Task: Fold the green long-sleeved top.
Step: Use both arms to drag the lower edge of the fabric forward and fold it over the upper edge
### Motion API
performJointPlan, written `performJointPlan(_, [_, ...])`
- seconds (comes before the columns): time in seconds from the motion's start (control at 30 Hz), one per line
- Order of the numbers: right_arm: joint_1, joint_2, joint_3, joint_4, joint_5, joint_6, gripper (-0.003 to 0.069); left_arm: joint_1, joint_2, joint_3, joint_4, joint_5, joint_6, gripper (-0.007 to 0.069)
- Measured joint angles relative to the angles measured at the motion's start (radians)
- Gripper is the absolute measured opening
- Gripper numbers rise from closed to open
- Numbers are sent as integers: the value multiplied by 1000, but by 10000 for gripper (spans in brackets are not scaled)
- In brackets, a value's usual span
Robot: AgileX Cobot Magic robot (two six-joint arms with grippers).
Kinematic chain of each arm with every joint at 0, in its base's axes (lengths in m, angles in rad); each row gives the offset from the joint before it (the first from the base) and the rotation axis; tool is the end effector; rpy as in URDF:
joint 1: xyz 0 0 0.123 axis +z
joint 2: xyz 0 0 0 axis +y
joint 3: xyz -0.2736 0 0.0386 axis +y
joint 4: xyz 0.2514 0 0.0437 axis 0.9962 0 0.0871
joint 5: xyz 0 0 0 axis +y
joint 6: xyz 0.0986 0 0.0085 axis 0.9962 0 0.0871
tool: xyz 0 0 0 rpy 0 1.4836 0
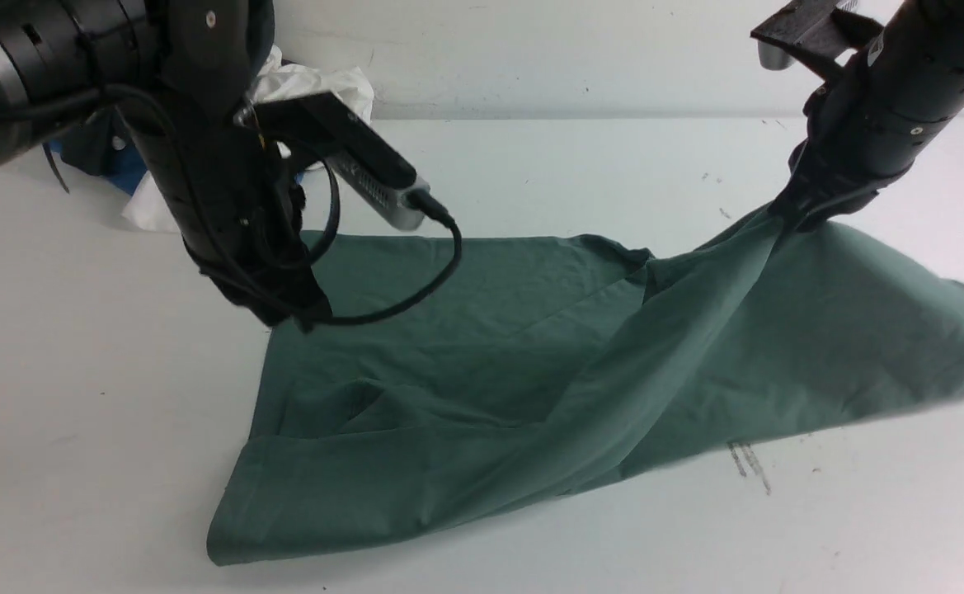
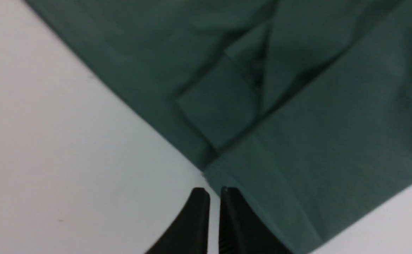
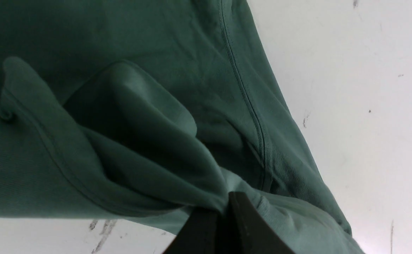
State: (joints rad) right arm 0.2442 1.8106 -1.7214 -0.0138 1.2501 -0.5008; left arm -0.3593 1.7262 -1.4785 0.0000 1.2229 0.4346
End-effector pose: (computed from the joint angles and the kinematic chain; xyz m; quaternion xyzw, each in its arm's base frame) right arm 0.3765 0.0925 0.3067 -0.3604 0.9192 -0.0271 0.1565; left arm 0.3307 -0.1242 0.2708 0.3849 0.9182 0.0035 0.0935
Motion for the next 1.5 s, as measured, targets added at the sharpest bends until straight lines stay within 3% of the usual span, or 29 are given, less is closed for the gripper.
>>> performJointPlan(0.13, [0,0,1,22,0,0,10,1,0,90,-5,0,1,145])
performJointPlan(0.17, [0,0,1,39,0,0,10,1,0,138,-6,0,18,215])
performJointPlan(0.33, [0,0,0,75,0,0,10,1,16,249,0,-111,98,425])
performJointPlan(0.43, [0,0,0,82,0,0,10,1,51,266,36,-189,117,482])
performJointPlan(0.53, [0,0,0,89,0,0,10,1,90,267,64,-251,123,491])
performJointPlan(0.77, [0,0,0,93,0,0,10,1,167,267,81,-334,123,453])
performJointPlan(0.93, [0,0,0,96,0,0,10,1,182,266,81,-336,124,386])
performJointPlan(1.03, [0,0,0,96,0,0,10,1,183,265,78,-336,124,324])
performJointPlan(1.3, [0,0,0,97,0,0,10,1,183,234,79,-308,86,63])
performJointPlan(1.5, [0,0,0,97,0,0,10,1,144,178,84,-244,67,23])
